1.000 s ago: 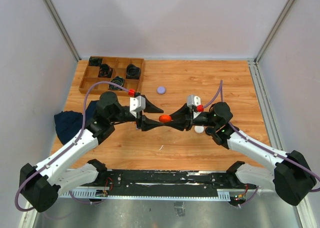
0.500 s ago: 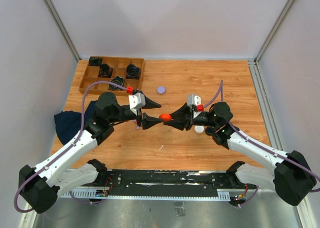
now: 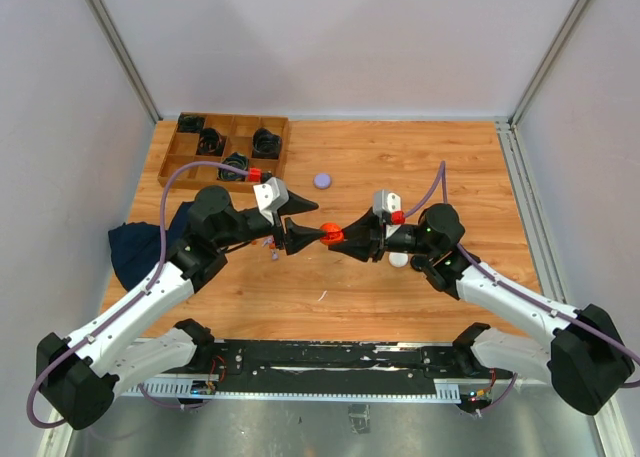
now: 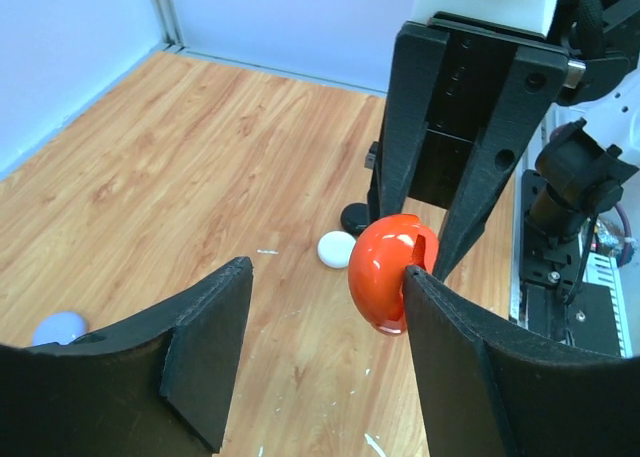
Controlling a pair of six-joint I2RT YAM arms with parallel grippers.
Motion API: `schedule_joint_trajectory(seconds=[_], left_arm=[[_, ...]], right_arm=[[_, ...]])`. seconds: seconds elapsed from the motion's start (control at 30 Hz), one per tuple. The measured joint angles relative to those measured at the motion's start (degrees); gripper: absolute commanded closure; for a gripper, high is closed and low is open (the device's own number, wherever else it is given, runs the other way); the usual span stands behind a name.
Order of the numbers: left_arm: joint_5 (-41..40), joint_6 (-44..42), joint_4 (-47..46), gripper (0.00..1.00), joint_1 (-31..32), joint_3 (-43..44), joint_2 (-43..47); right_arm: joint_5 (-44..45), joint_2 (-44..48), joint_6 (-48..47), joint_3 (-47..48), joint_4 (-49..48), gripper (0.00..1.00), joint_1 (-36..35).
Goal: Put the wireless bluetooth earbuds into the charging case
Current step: Open the charging case.
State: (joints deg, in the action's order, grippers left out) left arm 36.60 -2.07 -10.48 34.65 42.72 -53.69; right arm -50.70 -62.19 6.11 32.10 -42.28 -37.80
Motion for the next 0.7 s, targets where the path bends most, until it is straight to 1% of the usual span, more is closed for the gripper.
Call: schedule_joint_trajectory(seconds=[0.17, 0.33, 0.47, 0.57, 0.7], left_arm=[[-1.8, 0.9, -0.4, 0.30, 0.0, 0.0, 0.1], [-3.4, 1.7, -0.4, 0.24, 0.0, 0.0, 0.1], [-5.2, 3.4, -0.2, 0.20, 0.0, 0.0, 0.1], [-8.4, 5.6, 0.9, 0.19, 0.0, 0.1, 0.1], [-15.5, 10.4, 5.7, 0.19, 0.0, 1.9, 0.1]], right_arm=[[0.0, 0.6, -0.8, 0.0, 1.5, 0.92, 0.0], [0.2, 0.9, -1.9, 0.0, 3.7, 0.91, 0.0], [2.2, 1.6, -3.2, 0.0, 6.1, 0.91, 0.0], [4.7, 2.2, -4.2, -0.1, 7.9, 0.91, 0.0], [9.8, 3.5, -5.7, -2.0, 9.8, 0.91, 0.0]])
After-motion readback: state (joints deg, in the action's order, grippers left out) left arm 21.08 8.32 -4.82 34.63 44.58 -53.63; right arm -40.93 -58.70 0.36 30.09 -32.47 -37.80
